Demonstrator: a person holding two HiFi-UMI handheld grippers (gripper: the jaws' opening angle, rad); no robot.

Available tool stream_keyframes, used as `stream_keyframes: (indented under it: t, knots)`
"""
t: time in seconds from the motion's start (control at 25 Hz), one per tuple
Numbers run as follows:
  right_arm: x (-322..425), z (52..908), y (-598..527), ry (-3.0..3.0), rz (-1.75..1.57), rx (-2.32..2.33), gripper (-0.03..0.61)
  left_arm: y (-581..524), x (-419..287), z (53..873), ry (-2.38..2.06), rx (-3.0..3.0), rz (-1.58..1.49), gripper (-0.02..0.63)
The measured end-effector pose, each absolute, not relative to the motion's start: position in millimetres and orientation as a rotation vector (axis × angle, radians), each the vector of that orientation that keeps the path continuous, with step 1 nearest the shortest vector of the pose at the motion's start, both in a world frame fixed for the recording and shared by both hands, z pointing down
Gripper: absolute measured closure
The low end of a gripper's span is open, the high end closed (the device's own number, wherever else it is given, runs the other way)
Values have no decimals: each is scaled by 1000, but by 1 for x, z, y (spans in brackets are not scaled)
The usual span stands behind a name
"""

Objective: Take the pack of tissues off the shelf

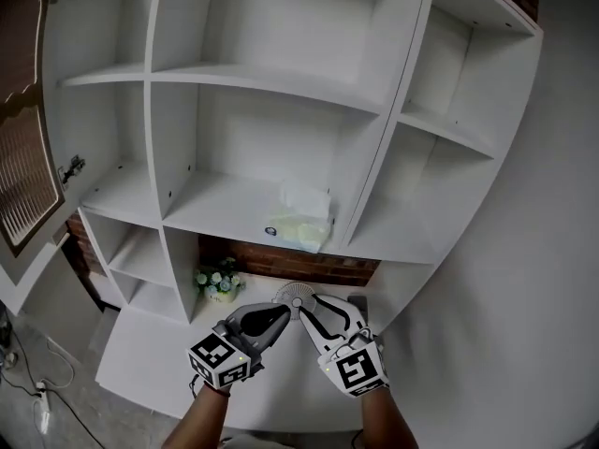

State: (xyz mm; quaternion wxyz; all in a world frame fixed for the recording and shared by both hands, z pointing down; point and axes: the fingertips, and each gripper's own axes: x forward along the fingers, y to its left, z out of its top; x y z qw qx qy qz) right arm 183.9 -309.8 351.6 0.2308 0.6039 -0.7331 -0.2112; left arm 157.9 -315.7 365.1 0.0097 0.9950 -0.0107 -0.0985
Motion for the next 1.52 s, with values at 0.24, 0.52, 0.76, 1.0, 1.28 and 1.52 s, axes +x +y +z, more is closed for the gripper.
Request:
stream_keyframes:
  t: [0.24, 0.52, 0.76, 1.0, 1.28, 1.52]
  knots:
    - [194, 343, -332, -1846, -665, 1574, 445, -332, 163, 364, -15, 3096, -315, 603]
    - [200, 341, -356, -1778, -690, 1528, 431, -351, 170, 362, -15, 3098, -317, 603]
    - [215, 329, -377, -1620, -767, 1478, 423, -369, 176, 357, -12, 3118, -295, 603]
    - [226, 316, -396, -1517, -822, 1445, 416, -378, 181, 359, -5, 3115, -271, 603]
    - [233, 311, -412, -1424, -848, 1418, 380, -382, 182, 360, 15, 3117, -267, 603]
    - [232, 312, -419, -1413, -827, 1397, 348, -387, 181, 361, 18, 3114, -268, 603]
